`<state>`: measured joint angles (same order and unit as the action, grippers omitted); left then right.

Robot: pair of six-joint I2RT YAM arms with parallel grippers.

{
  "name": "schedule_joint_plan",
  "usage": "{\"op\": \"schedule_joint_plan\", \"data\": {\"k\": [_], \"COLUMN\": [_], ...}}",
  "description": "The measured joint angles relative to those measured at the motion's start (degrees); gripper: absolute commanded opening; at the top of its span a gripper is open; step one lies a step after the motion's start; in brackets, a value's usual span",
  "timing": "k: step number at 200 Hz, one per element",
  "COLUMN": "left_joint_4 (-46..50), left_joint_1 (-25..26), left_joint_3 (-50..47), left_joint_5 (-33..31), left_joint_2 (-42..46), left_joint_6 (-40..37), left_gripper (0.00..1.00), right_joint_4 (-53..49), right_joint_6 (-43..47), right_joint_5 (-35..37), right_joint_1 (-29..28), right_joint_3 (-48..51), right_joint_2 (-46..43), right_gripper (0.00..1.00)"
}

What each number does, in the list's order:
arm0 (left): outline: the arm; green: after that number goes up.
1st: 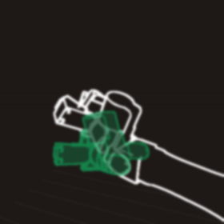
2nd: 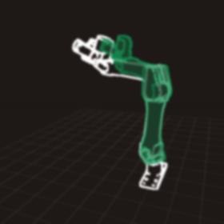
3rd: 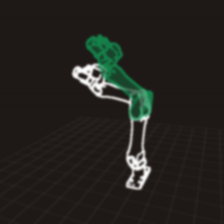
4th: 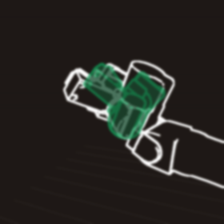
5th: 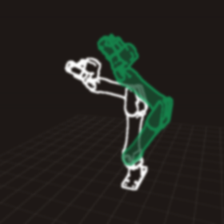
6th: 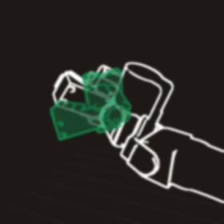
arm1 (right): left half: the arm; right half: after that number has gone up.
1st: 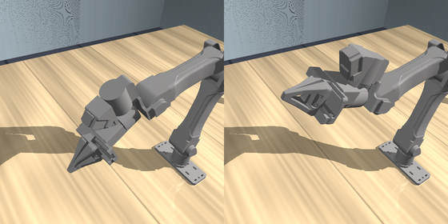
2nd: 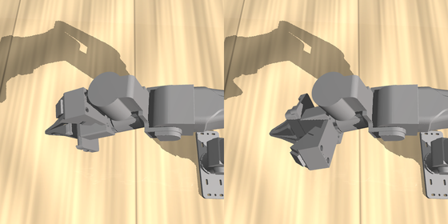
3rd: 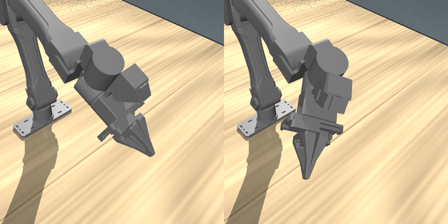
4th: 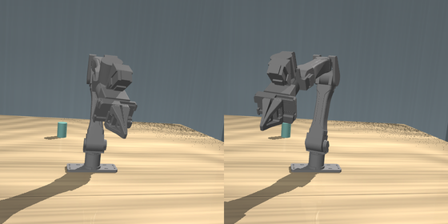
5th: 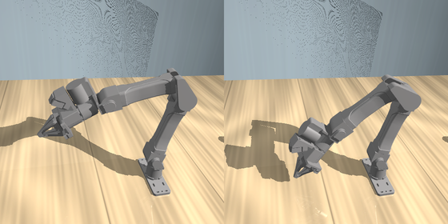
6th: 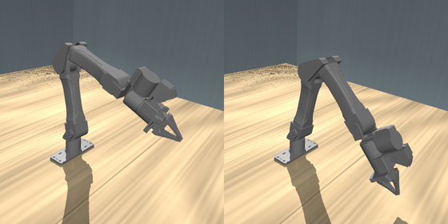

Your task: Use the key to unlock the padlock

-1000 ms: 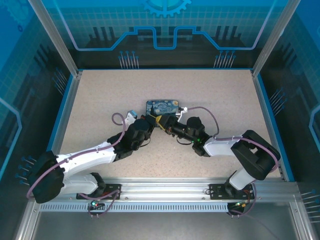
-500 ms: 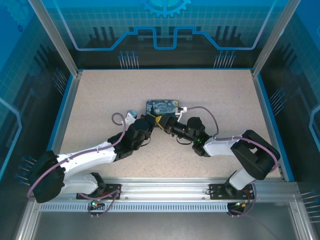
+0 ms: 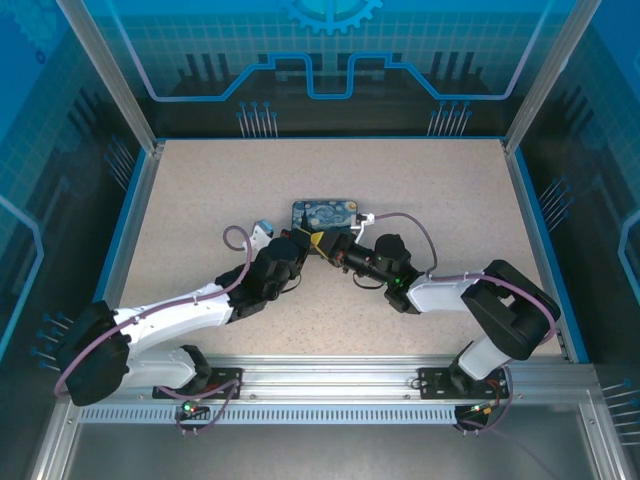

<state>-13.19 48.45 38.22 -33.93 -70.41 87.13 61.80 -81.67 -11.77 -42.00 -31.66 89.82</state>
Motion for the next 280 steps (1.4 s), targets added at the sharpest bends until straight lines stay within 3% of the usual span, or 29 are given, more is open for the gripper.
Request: {"op": "schedule_joint_plan", "data": {"k": [11, 15, 29, 37, 53, 73, 111, 139, 176, 220, 280], "left_joint_4": [0.0, 0.0, -0.1, -0.4, -1.0, -1.3, 0.3, 1.5, 0.1, -6.7, -13.5], "left_joint_1": [0.0, 0.0, 0.0, 0.1, 0.0, -0.7, -7.9, -12.7, -13.4, -13.3, -11.1], "left_joint_3": [0.0, 0.0, 0.0, 0.0, 0.6, 1.0, 1.8, 2.1, 2.1, 2.1, 1.7], "left_joint_5": [0.0, 0.1, 0.3, 0.3, 0.7, 2.8, 13.2, 22.7, 31.5, 36.3, 37.9], "left_joint_2": [0.0, 0.0, 0.0, 0.0, 0.5, 2.9, 8.3, 8.6, 5.7, 1.3, -2.1], "left_joint_6": [-0.2, -0.3, -2.1, -3.2, -6.0, -9.7, -16.4, -20.0, -20.9, -17.8, -14.7], "left_gripper": [0.00, 0.05, 0.47, 0.63, 0.76, 0.83, 0.82, 0.67, 0.50, 0.47, 0.40], "right_joint_4": [0.1, 0.2, 0.9, 0.9, 0.4, -1.8, -6.8, -10.1, -12.0, -12.5, -11.4], "right_joint_6": [0.0, 0.0, 0.2, 0.5, 1.3, 3.4, 10.2, 13.9, 14.6, 13.2, 10.5], "right_joint_5": [-0.1, -0.1, -0.4, -0.8, -2.2, -4.2, -10.3, -13.6, -14.6, -13.3, -10.4], "right_joint_1": [0.0, 0.0, 0.1, 0.2, 0.9, 3.0, 7.6, 9.6, 9.8, 9.3, 8.5], "right_joint_3": [0.2, 0.2, 0.7, 1.1, 2.5, 3.8, 4.7, 4.7, 4.6, 4.4, 3.0], "right_joint_2": [0.0, 0.0, 0.0, -0.1, -0.2, -1.5, -7.9, -12.4, -14.5, -15.1, -15.1], "right_gripper": [0.00, 0.00, 0.00, 0.00, 0.00, 0.00, 0.00, 0.00, 0.00, 0.00, 0.00]}}
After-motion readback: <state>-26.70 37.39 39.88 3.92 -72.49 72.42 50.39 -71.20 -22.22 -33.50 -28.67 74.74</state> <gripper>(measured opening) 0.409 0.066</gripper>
